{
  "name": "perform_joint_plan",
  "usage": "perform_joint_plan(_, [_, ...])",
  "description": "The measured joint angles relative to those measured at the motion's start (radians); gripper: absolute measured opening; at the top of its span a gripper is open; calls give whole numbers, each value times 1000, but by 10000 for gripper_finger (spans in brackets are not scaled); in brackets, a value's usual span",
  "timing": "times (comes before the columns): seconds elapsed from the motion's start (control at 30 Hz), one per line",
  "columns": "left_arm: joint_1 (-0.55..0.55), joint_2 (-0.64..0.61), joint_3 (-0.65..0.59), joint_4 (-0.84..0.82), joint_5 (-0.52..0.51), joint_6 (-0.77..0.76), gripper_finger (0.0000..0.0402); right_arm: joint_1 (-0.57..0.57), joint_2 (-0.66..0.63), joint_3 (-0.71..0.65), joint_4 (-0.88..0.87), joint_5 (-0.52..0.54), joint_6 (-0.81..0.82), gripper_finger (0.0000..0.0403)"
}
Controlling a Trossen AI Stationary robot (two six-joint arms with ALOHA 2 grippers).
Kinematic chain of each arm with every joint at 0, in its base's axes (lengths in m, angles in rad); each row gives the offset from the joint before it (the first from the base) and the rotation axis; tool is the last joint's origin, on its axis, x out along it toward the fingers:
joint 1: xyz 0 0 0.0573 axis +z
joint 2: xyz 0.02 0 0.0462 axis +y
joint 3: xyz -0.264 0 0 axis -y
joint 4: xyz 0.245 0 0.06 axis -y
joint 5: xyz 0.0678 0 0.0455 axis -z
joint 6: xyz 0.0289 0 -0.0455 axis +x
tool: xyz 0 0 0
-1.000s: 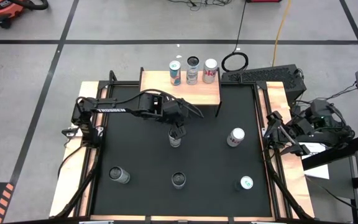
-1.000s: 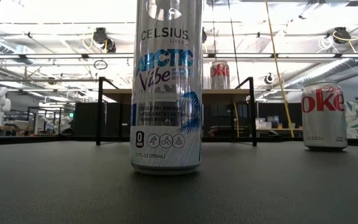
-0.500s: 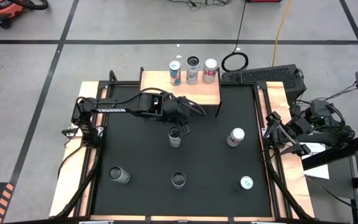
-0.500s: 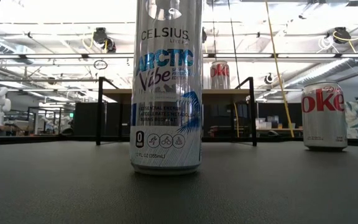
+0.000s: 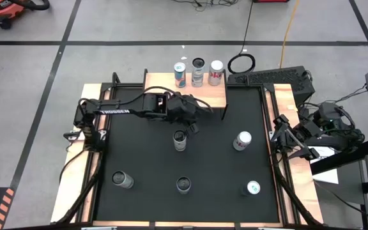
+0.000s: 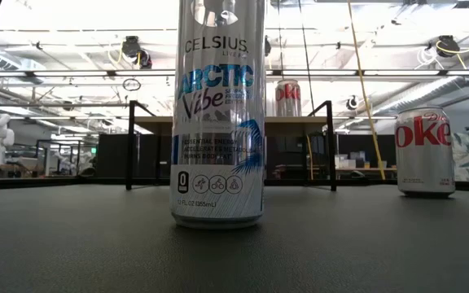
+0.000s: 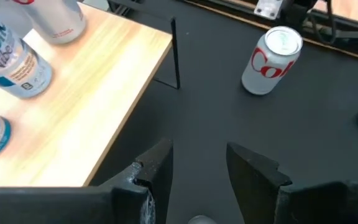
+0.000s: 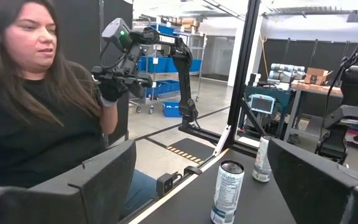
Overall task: Place canned beverage on shelf
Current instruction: Put the top right white and black soda can on the shelf
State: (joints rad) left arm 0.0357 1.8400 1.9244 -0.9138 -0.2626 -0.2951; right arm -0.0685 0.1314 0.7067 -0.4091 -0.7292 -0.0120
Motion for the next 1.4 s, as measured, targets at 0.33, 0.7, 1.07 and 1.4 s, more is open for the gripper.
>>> perform_joint_plan(0.33, [37, 0, 0, -25, 126, 32, 216, 0, 0, 0, 0, 0, 0, 345])
perform_joint_plan(0.7, [42, 0, 0, -2, 126, 251, 251, 0, 0, 0, 0, 0, 1, 345])
perform_joint_plan(1.07, [43, 0, 0, 43, 69, 249, 251, 0, 0, 0, -1, -3, 34, 345])
perform_joint_plan(1.4, [35, 0, 0, 43, 110, 248, 251, 0, 0, 0, 0, -4, 34, 345])
